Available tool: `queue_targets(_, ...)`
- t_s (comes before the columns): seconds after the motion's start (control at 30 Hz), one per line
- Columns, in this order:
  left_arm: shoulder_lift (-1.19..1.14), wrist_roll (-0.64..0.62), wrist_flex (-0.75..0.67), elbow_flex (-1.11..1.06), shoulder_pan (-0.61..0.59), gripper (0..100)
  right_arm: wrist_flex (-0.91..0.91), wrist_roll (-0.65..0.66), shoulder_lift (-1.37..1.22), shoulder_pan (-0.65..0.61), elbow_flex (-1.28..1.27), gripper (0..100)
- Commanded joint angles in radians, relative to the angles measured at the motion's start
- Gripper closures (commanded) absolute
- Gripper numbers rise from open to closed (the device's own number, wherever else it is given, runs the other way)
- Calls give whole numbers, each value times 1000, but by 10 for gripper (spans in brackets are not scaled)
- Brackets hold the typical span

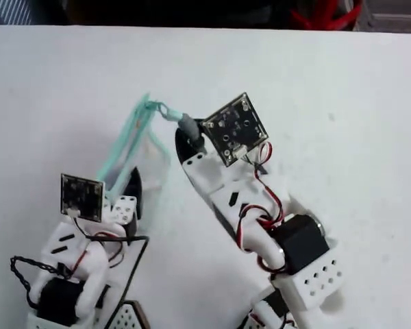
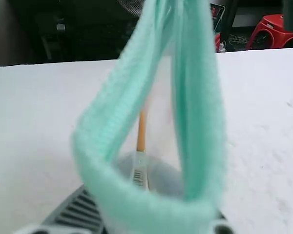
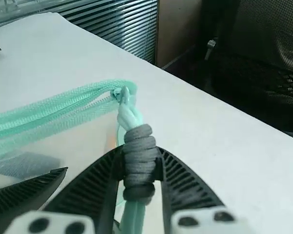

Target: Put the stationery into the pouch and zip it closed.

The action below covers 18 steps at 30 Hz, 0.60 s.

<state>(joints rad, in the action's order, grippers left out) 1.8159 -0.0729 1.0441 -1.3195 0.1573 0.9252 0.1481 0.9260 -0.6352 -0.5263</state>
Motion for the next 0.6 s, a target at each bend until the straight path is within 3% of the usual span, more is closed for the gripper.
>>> queue_targets(0.0, 8, 6, -64, 74, 8, 978, 4, -14, 30, -12, -12, 980)
queue_targets(0.2, 7, 38, -66, 48, 137, 978, 74, -12, 41, -147, 34, 980)
queue_targets(0.33, 8, 71, -66, 23, 140, 978, 154, -6, 41, -243, 118, 980)
queue_targets(0.57, 8, 74, -60, 21, 140, 978, 266, -5, 38, -285, 189, 980)
